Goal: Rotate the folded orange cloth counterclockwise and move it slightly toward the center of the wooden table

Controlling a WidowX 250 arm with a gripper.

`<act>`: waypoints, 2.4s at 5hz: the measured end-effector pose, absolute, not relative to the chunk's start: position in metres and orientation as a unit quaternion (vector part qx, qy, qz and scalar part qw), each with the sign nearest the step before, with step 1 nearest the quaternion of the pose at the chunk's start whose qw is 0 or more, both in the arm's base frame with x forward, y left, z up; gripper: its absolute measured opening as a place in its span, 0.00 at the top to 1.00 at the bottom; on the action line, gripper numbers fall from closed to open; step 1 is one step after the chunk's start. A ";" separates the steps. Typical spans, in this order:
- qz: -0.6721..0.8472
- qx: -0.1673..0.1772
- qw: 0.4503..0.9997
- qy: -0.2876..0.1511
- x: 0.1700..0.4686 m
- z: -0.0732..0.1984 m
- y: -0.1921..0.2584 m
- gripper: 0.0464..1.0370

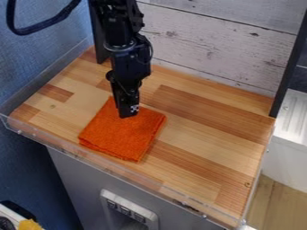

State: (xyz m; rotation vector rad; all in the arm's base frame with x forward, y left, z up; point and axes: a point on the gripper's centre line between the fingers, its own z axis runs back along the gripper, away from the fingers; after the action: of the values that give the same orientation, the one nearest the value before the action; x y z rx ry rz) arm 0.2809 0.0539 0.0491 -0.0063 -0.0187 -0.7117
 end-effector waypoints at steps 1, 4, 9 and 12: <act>-0.352 0.001 0.936 -0.002 0.282 0.041 0.056 0.88; -0.346 0.005 0.938 0.004 0.281 0.013 0.067 0.99; -0.090 0.006 0.996 -0.001 0.313 0.011 0.061 0.99; -0.010 -0.001 1.000 0.007 0.330 0.020 0.046 0.82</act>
State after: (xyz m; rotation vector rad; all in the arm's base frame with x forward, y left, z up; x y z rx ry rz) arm 0.3301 0.0464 0.0195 -0.0021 0.0137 -0.0199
